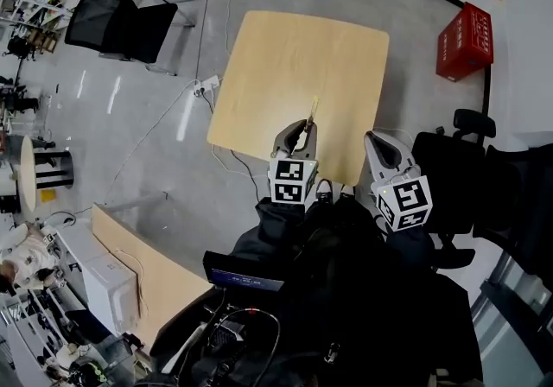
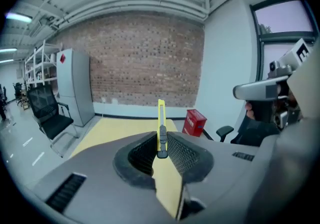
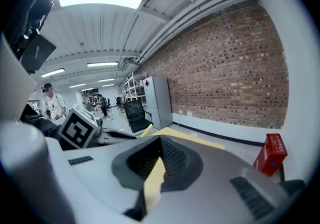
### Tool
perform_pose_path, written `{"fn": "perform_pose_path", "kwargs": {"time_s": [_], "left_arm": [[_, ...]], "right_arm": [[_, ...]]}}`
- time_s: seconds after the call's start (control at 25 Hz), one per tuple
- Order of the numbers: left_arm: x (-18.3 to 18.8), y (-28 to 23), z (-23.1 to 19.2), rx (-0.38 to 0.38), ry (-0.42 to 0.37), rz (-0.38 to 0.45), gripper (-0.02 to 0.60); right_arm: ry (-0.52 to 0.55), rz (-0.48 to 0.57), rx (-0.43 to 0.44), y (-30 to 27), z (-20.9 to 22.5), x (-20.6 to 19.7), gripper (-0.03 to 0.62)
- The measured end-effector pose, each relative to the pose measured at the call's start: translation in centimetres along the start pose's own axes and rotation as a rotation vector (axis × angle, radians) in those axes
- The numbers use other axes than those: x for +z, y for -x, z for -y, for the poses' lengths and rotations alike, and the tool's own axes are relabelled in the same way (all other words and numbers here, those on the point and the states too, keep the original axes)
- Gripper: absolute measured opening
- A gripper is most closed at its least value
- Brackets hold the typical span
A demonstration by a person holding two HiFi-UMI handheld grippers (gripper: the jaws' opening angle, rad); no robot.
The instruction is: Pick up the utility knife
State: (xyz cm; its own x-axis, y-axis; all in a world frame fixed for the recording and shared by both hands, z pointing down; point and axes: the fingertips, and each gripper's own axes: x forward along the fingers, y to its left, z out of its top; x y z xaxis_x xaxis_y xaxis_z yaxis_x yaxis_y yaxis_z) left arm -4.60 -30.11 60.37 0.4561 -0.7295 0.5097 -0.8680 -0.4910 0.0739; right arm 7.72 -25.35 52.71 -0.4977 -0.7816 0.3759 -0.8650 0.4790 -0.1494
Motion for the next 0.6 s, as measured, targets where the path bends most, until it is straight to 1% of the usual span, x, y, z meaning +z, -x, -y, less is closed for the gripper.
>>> {"fn": "perform_pose_path", "kwargs": {"time_s": [0.16,0.28,0.48,0.6], "left_arm": [[5.7,3.9,-0.4,0.043,-0.043,0.144,0.069],[8.4,6.3,-0.2,0.060,-0.054,0.219,0.069],[11.4,8.3,-0.2,0.062,-0.096,0.280,0.069],[12.9,9.4,-0.3,0.067,-0.104,0.320,0.069]], "right_arm": [[0.030,0.095,0.010,0.4,-1.1,3.6,0.003],[0.055,0.144,0.007,1.1,-1.8,5.6,0.003],[0.073,0.219,0.012,1.4,-2.5,8.8,0.003],[0.090,0.251,0.015,1.8,-3.3,10.3,0.003]]}}
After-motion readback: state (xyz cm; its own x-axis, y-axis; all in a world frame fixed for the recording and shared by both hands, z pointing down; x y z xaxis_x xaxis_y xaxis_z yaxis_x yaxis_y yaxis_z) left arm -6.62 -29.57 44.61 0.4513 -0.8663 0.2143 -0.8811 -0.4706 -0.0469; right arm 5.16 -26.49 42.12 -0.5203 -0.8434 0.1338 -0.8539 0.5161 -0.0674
